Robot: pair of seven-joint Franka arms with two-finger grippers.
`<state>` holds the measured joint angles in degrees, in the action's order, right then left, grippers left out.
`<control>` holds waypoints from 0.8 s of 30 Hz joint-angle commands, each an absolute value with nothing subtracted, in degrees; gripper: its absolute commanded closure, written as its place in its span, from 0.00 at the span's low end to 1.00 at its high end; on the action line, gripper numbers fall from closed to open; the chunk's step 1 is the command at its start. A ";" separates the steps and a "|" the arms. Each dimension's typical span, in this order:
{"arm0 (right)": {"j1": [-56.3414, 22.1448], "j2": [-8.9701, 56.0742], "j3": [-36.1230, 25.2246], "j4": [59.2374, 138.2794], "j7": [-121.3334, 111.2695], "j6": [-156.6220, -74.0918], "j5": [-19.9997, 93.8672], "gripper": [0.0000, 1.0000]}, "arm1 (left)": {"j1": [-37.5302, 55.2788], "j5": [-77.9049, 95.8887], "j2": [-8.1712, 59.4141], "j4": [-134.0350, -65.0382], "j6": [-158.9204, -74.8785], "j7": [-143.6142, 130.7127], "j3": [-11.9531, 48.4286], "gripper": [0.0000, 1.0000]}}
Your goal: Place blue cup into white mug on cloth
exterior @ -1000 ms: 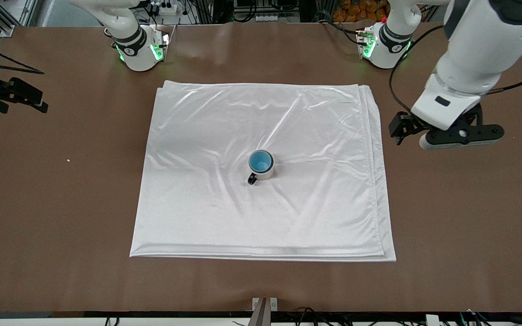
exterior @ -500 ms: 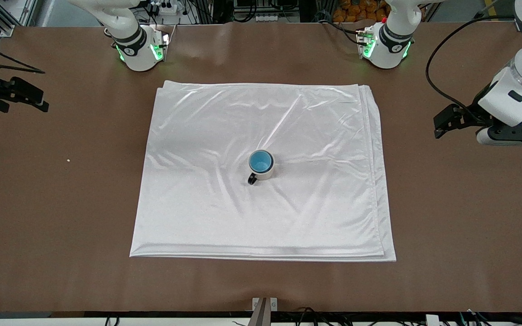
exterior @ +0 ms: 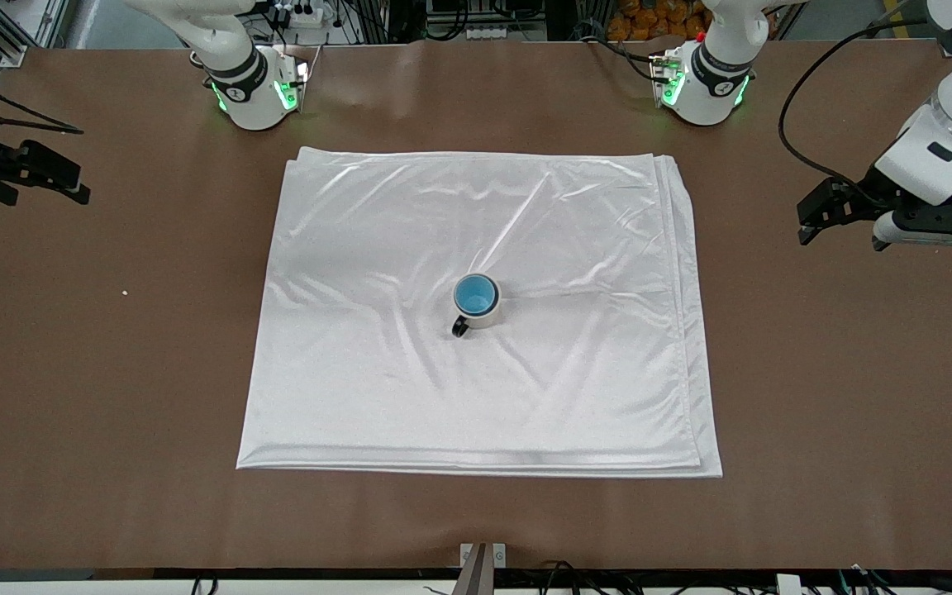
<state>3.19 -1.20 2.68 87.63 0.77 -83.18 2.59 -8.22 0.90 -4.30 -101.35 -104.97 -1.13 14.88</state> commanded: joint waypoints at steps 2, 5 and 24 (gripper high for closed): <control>3.16 -1.76 2.99 87.36 0.26 -83.06 2.64 0.00 | -10.28 1.76 -4.84 -101.87 -106.08 0.26 15.21 0.00; 2.90 -1.76 2.90 87.36 0.26 -83.14 2.64 0.00 | -10.37 1.67 -3.87 -100.81 -105.91 0.26 15.12 0.00; 3.08 -1.58 2.64 87.54 0.18 -83.14 2.55 0.00 | -10.37 0.00 -3.52 -100.11 -105.73 0.26 15.73 0.00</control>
